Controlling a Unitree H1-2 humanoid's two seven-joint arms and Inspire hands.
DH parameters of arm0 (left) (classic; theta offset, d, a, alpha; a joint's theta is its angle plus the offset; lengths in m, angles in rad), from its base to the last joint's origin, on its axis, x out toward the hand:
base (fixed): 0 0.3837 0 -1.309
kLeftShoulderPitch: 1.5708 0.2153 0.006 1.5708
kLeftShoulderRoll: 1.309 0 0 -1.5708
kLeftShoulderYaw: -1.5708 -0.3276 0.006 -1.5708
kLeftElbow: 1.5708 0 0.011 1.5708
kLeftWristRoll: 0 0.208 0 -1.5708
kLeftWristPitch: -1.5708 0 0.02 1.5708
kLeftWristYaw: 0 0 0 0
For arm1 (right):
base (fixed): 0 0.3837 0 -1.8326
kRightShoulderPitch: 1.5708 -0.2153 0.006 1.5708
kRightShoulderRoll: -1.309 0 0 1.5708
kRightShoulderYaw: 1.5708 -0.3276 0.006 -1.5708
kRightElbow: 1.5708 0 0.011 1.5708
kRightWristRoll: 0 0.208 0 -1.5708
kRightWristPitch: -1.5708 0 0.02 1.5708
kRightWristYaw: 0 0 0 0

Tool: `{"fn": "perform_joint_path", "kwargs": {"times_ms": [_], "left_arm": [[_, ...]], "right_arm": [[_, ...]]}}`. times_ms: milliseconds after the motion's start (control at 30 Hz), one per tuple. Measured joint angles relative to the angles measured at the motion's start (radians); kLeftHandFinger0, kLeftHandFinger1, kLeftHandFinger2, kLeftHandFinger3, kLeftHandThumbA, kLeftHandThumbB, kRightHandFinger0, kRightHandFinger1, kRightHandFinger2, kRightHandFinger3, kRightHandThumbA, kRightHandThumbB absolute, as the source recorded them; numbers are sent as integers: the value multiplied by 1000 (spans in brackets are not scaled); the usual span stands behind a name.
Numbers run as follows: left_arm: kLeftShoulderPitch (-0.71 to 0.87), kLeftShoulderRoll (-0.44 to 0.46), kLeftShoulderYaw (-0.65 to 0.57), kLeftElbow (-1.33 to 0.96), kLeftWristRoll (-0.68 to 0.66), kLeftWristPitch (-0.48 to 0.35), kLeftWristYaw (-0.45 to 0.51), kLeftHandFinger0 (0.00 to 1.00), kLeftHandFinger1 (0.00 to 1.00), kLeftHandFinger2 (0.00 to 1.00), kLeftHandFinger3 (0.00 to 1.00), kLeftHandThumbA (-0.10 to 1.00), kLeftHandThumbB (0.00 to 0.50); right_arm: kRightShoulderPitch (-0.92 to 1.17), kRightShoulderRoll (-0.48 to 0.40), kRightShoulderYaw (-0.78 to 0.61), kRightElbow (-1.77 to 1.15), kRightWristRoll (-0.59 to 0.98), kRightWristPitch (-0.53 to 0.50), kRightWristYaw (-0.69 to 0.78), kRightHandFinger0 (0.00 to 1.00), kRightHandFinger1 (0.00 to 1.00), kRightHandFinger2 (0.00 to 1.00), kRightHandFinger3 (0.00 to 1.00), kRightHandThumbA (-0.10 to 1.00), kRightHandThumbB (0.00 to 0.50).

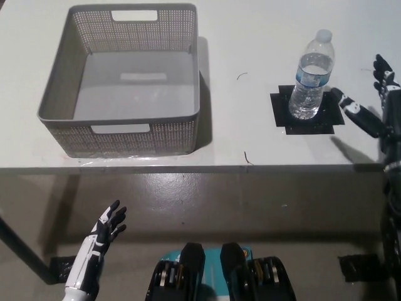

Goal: Use the right hand to pick up a water botttle and place it into a container on the left side

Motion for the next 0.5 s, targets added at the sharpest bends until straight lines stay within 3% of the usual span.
{"fn": "perform_joint_path", "kwargs": {"times_ms": [500], "left_arm": [[0, 0, -6, 6, -6, -1, -5, 1000, 1000, 1000, 1000, 1000, 212]], "right_arm": [[-114, -3, 54, 310, -3, -36, -9, 1000, 1000, 1000, 1000, 1000, 500]]}}
